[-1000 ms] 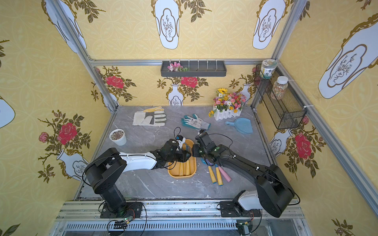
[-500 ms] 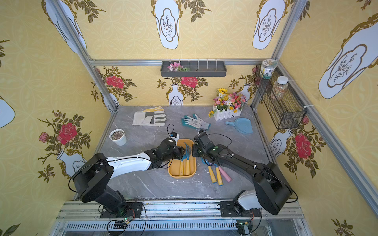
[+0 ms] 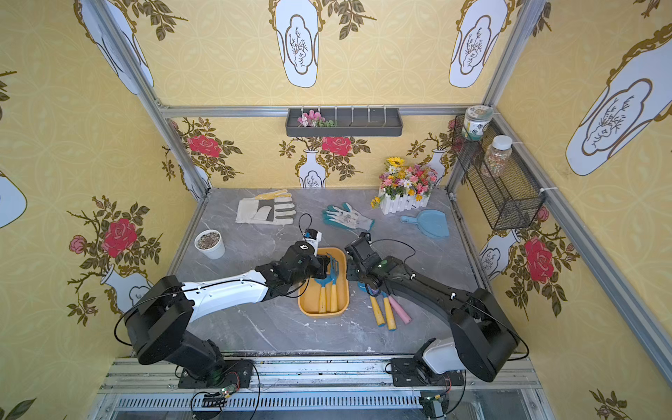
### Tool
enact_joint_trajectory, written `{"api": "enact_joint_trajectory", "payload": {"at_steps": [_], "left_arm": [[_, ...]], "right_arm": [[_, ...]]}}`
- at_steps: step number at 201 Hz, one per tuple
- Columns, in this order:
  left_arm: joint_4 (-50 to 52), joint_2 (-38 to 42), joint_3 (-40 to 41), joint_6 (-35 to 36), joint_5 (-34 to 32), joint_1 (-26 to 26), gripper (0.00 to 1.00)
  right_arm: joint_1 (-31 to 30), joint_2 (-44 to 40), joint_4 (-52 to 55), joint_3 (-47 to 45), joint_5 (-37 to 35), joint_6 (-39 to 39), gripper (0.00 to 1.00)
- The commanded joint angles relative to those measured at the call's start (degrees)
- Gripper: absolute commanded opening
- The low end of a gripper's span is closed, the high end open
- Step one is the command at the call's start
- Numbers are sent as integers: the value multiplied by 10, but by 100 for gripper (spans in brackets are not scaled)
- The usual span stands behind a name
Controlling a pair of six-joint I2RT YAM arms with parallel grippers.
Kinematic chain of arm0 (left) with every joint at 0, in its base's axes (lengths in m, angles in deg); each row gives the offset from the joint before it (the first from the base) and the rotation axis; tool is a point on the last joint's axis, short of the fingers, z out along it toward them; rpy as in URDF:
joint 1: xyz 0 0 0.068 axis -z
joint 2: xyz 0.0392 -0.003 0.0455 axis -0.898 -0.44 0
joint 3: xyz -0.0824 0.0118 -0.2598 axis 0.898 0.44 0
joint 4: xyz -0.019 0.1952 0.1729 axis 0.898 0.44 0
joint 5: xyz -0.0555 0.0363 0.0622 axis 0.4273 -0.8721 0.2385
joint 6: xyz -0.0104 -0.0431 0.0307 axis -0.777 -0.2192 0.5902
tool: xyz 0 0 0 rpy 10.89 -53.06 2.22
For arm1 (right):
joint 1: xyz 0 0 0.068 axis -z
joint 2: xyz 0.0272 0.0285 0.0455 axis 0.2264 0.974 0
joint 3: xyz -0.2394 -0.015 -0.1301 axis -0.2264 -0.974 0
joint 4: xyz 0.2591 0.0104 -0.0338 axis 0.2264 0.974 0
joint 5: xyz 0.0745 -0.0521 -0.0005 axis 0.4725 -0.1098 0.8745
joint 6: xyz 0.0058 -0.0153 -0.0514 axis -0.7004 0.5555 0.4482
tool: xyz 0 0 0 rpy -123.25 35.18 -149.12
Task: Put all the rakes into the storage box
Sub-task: Place the rake in the storage box.
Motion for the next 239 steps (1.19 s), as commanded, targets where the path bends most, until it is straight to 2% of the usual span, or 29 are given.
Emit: {"api": "enact_joint_trajectory", "payload": {"at_steps": [1,31,91,159,212,239], "left_arm": [[-12,-21,-9,25,24,5,0],[-7,-55,-31,34,28,5,0],[13,-95,-50,43,-26,5,0],[79,-120,-49,20,-56,4,0],[52,-88,-39,20,-55,4,0],[29,-73,-26,19,-59,4,0]], "right_arm": [[-1,2,1,4,-11,-9,36],[0,2,2,5,-13,-5,36],[0,-3,3,2,-12,-4,36],[0,-3,2,-1,-13,-10,37],[-1,-9,8,-5,-16,-22,38],[4,-28,58,-13,-75,-69,43]]}}
